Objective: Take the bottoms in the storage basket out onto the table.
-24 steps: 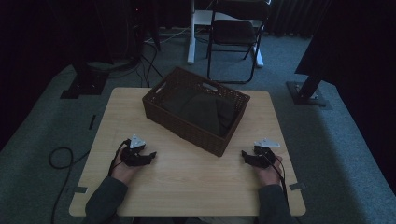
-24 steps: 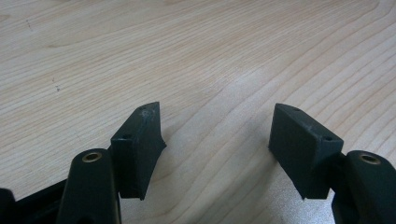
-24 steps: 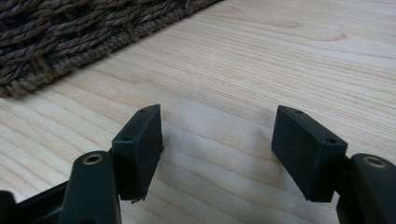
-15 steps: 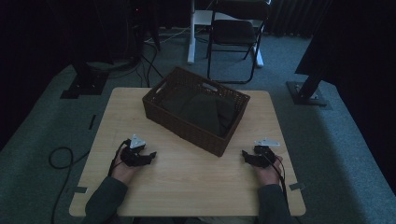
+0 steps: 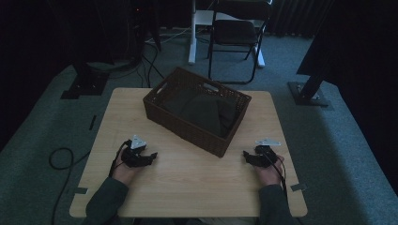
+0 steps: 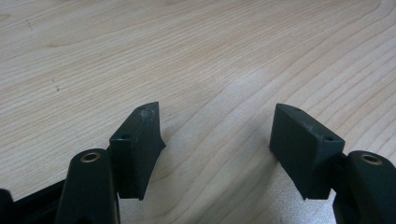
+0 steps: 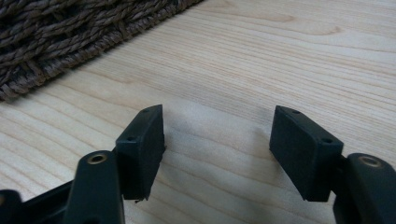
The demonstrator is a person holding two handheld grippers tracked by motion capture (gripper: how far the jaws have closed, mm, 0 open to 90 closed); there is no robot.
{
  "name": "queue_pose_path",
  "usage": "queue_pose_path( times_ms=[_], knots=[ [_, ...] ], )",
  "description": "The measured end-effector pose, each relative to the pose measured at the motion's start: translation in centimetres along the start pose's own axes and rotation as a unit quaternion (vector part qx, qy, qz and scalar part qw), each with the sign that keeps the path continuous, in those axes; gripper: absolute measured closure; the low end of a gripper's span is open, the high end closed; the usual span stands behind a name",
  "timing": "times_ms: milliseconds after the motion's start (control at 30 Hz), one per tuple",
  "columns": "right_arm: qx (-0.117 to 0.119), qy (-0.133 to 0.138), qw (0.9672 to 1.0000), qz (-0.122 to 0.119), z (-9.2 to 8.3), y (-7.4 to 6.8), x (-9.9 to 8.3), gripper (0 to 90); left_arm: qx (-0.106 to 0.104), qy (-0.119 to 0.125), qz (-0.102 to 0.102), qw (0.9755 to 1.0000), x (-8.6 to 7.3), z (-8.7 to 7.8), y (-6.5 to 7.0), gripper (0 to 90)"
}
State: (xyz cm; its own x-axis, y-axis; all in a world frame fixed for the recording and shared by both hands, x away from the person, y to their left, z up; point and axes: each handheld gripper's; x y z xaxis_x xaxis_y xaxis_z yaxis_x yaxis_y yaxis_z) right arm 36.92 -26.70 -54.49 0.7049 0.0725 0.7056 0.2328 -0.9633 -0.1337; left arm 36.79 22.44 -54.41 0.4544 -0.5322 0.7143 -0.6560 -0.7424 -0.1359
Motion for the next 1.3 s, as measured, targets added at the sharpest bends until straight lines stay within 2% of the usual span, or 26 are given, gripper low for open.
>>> queue_pose_path(
  times_ms=[300,767,1033,1300],
  knots=[
    [-0.001,-0.004,1.0000,-0.009,-0.2,-0.1,0.5,34.1,0.000,0.000,0.000,1.0000,0.0,0.0,0.0,34.4],
    [-0.005,0.006,1.0000,-0.006,-1.0,-0.2,1.3,34.1,0.002,0.000,-0.002,1.0000,0.0,0.0,0.0,34.4],
    [-0.011,0.014,0.9998,-0.014,-1.6,-0.3,2.2,34.0,0.003,0.000,-0.002,1.0000,0.0,0.0,0.1,34.4],
    [-0.006,0.024,0.9996,-0.014,-2.1,-0.4,2.9,32.8,0.002,0.000,-0.002,1.0000,0.0,0.0,0.1,34.4]
  ],
)
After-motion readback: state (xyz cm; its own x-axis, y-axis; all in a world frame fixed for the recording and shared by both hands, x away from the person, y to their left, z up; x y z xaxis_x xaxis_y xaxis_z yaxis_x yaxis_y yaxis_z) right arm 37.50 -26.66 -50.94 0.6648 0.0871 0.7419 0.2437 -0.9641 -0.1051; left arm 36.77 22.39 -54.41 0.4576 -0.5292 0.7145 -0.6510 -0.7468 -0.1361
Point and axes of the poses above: each handheld gripper's, and its own axes: z roughly forward along the jaws, x roughly out of its top, y roughly to its right, and after that the axes turned 10 degrees about z, right-handed
